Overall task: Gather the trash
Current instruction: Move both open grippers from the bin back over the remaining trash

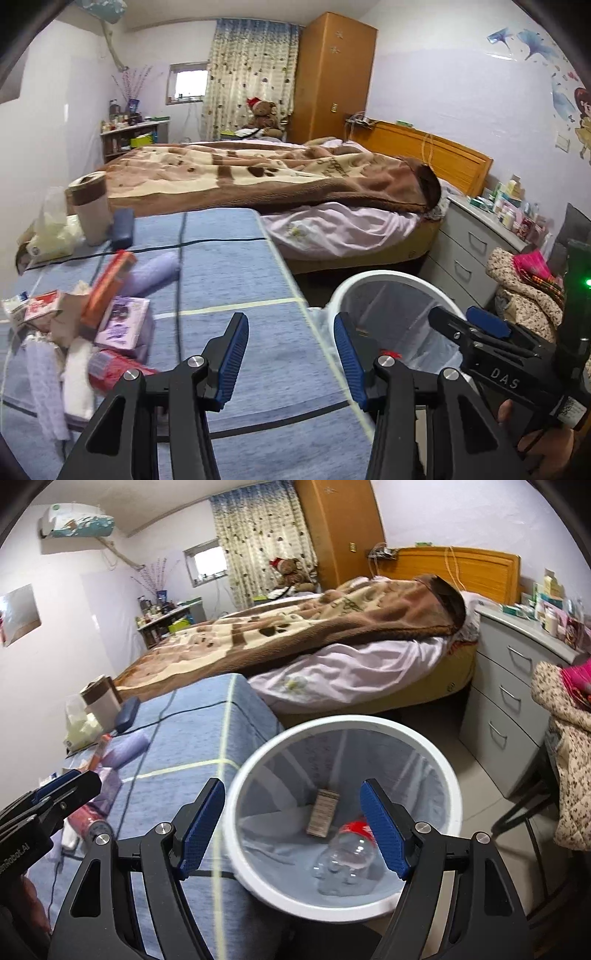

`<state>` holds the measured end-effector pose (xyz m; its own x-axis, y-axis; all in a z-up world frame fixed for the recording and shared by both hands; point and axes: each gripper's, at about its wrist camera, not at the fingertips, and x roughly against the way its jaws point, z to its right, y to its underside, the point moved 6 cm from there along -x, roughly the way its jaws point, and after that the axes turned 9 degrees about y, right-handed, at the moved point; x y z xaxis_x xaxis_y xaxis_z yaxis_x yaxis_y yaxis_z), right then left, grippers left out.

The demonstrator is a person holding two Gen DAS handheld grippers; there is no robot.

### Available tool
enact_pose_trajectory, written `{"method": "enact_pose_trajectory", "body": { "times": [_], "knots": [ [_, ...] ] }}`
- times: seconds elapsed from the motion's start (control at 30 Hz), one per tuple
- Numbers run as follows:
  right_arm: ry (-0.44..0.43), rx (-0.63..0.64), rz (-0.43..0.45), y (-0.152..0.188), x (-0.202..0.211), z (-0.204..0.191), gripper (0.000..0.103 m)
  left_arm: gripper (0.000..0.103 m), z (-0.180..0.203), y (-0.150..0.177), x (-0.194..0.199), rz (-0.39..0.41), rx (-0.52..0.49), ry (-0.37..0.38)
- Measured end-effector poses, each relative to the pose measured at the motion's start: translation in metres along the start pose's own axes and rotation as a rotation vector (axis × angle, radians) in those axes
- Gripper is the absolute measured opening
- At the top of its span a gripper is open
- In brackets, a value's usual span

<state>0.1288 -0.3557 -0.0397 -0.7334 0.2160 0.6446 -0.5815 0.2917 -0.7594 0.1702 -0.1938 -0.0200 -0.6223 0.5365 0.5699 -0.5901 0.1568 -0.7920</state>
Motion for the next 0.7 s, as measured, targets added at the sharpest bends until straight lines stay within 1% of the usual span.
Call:
{"method": "enact_pose_trajectory", "body": {
  "times": [0.07,0.4,0.57,0.63,0.7],
  "knots": [
    [-0.013,0.017,0.007,0.001,0.001,-0.01,0.077,0.048,-0.011,0.001,0.006,0.002,0.02,-0.009],
    [-0.139,0.092,0.012,0.008,0.001,-0.064,0.077,0.048,-0.077,0.017,0.04,0.031,0.1,-0.13],
    [-0.19,0.17,-0.007,0.018,-0.002,-0.096,0.077,0.048,-0.111,0.026,0.058,0.038,0.144,-0.183],
    [-0.227,0.195,-0.017,0.022,-0.003,-0.111,0.077,0.048,-0.128,0.032,0.065,0.033,0.163,-0.218],
    [-0.252,0.216,-0.025,0.026,-0.003,-0.122,0.077,0.048,-0.141,0.036,0.07,0.036,0.19,-0.236]
  ]
}}
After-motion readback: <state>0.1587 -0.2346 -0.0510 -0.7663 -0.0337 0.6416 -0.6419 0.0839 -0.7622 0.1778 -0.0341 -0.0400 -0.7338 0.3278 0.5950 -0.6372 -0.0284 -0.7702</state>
